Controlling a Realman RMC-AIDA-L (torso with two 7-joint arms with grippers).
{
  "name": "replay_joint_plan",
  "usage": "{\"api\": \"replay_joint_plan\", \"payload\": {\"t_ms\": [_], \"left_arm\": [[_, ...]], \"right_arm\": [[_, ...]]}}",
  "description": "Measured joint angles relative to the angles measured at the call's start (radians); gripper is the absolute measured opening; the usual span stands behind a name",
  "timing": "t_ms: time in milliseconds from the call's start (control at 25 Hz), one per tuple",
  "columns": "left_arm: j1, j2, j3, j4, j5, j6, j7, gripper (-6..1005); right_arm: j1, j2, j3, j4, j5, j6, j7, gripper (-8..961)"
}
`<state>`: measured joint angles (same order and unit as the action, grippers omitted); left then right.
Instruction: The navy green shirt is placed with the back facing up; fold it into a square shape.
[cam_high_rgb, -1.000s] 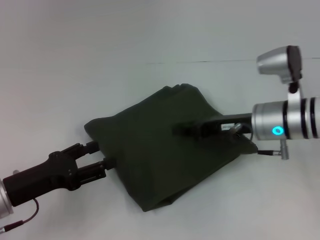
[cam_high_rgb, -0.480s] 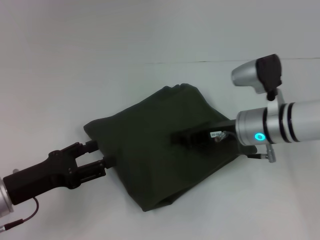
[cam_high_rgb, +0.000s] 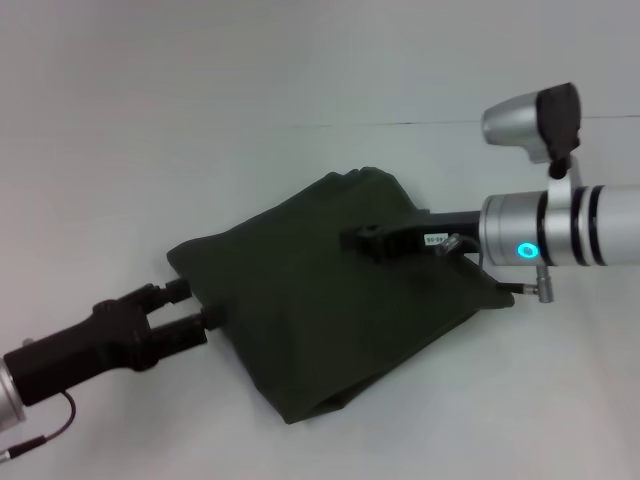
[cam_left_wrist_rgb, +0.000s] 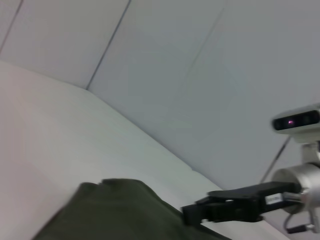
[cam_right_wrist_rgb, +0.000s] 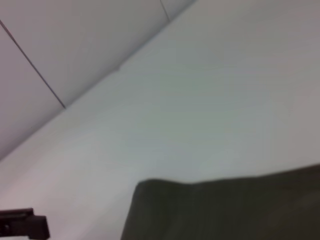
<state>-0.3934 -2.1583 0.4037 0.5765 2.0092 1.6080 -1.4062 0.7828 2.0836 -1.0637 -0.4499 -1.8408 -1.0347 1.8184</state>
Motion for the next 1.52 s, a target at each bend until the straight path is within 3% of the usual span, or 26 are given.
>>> {"api": "replay_joint_plan", "payload": {"t_ms": [280, 600, 840, 1040, 1320, 1520], "left_arm": [[-0.041, -0.001, -0.023, -0.02, -0.011, -0.115, -0.116, 875], [-0.083, 0.004, -0.015, -0.025, -0.001, -0.32, -0.355, 874], [-0.103, 0.015, 0.006, -0.025, 0.036, -0.387, -0.486, 874], [-0.111, 0.015, 0.028, -0.026, 0.037, -0.401, -0.541, 874], [-0.127, 0.014, 0.09, -0.039, 0.038, -0.446, -0.593, 875], [-0.129, 0.015, 0.097, -0.045, 0.039, -0.474, -0.601, 875]], "right_arm": [[-0.076, -0.005, 0.106, -0.078, 0.024, -0.067, -0.001, 26], [-0.141, -0.066, 0.245, -0.08, 0.035, -0.233, 0.006, 36], [-0.178, -0.102, 0.309, -0.082, 0.035, -0.3, 0.014, 224], [-0.191, -0.104, 0.348, -0.082, 0.034, -0.305, 0.014, 466], [-0.192, -0.112, 0.351, -0.082, 0.034, -0.306, 0.017, 707], [-0.189, -0.112, 0.352, -0.083, 0.031, -0.303, 0.025, 756]]}}
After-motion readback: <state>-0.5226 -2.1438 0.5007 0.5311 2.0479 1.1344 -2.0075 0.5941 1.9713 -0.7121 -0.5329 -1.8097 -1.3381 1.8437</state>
